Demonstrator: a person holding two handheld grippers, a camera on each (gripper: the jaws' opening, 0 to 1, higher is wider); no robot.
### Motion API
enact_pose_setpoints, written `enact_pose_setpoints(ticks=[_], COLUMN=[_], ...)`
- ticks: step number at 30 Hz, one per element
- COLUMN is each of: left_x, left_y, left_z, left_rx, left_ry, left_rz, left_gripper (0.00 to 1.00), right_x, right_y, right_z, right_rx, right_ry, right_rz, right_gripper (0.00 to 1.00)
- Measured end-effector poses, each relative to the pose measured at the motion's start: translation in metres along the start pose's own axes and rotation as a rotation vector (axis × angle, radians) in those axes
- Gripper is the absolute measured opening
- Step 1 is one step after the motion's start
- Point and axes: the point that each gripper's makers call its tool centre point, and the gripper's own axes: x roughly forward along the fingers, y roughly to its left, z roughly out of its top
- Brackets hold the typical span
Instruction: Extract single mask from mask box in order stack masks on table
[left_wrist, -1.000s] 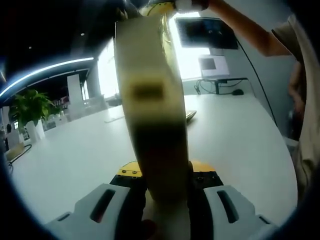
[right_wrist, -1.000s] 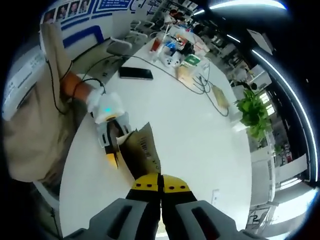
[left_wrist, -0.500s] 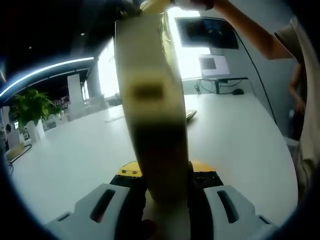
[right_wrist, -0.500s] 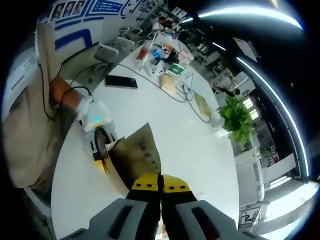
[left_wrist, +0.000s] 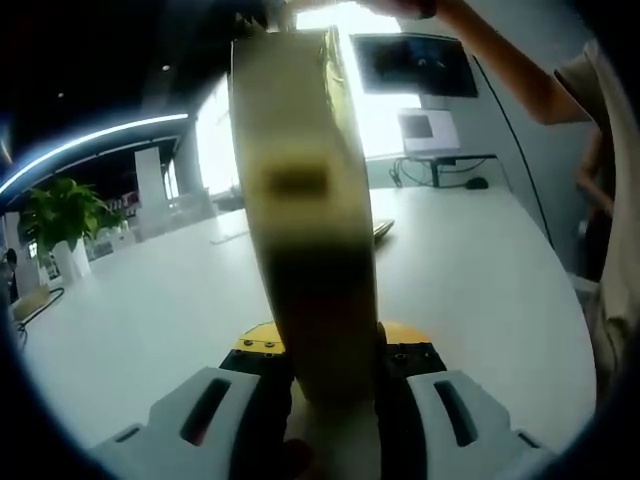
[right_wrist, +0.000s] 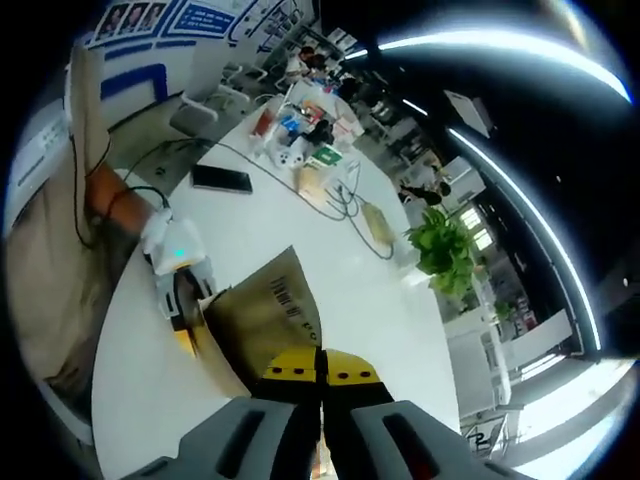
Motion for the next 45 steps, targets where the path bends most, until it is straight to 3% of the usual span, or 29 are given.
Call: enact_pose_setpoints(ticks=[32, 40, 45], left_x=[0.0, 0.0, 0.0], left_y=[0.0, 0.0, 0.0], left_z=[0.0, -0.001, 0.0], left_rx=[-0.003, -0.001, -0.003], left_ry=[0.002, 0.002, 0.003], left_rz=[0.0, -0.001, 0.0], left_gripper=[0.22, 0.22, 0.22], right_x=[-0.055, -0.065, -0.065], right_y=[-0.063, -0.074, -0.079], right_z=[0.016, 0.004, -0.019], right_rx=[0.016, 0.036, 0.072], right_ry=[-0.136, -0.116, -0.074], right_rz=[-0.293, -0.343, -0.35], right_gripper=[0.0, 0.0, 0.0])
